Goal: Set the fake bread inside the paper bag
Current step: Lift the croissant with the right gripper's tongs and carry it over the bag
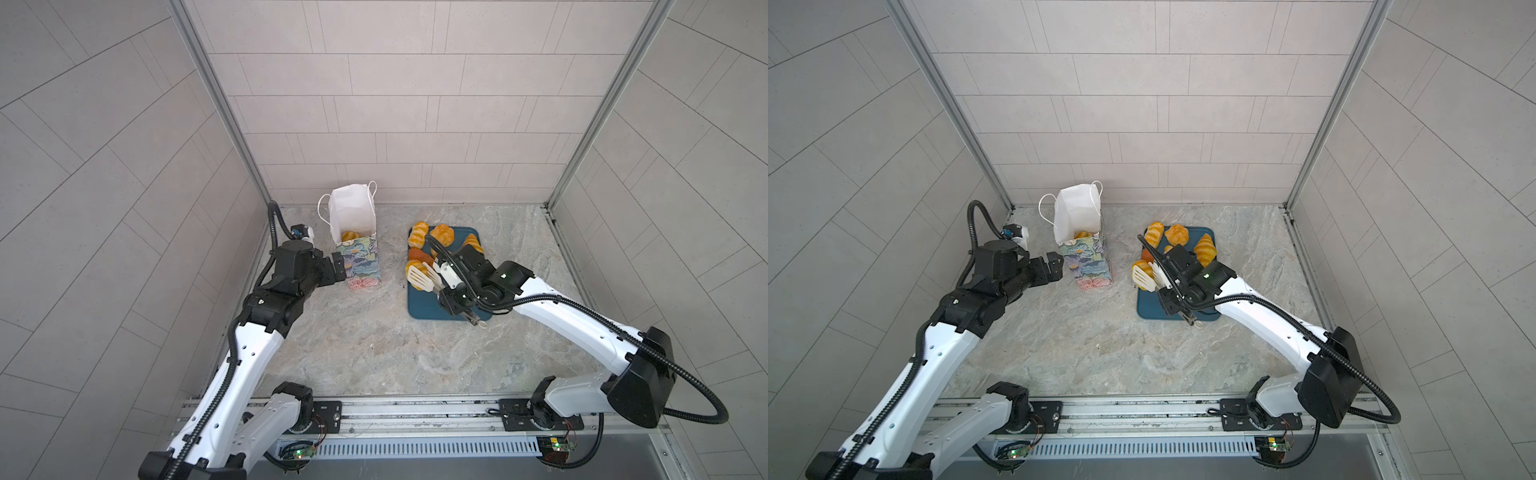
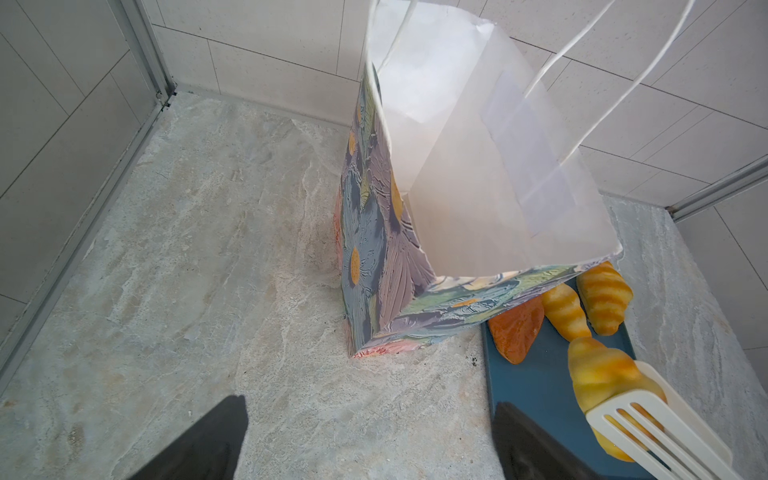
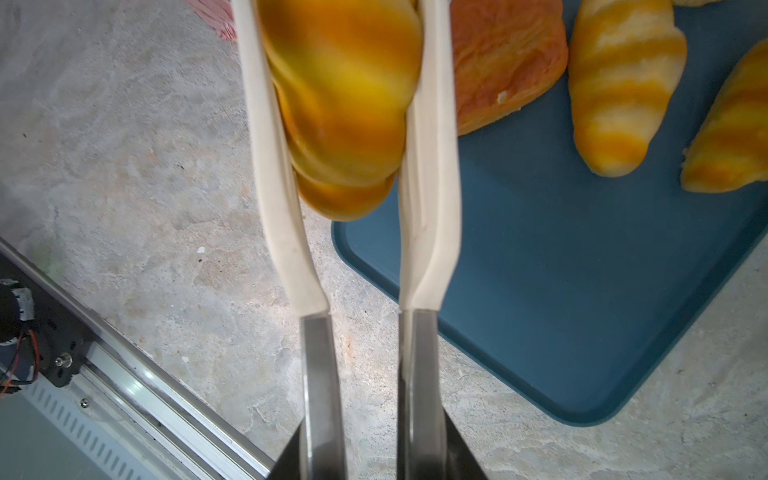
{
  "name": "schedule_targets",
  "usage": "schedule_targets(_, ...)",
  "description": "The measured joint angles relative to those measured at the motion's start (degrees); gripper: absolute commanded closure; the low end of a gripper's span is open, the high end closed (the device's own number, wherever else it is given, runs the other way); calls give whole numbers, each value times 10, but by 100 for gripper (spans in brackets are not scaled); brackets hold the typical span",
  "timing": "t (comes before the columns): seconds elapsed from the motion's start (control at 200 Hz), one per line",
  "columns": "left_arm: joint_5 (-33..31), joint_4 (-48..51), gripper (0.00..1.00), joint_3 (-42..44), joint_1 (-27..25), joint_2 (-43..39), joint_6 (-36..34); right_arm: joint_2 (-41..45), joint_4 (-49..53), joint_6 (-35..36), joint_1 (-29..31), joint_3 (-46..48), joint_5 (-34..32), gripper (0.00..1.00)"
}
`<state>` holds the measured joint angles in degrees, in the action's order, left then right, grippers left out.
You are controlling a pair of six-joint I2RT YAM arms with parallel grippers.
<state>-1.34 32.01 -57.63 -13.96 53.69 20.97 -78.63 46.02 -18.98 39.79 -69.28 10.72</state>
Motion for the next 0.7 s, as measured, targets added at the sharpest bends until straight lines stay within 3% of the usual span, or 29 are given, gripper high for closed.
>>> schedule_targets(0.7, -4, 0, 0, 0, 0, 2, 0, -52, -16, 8, 17, -194, 52, 62)
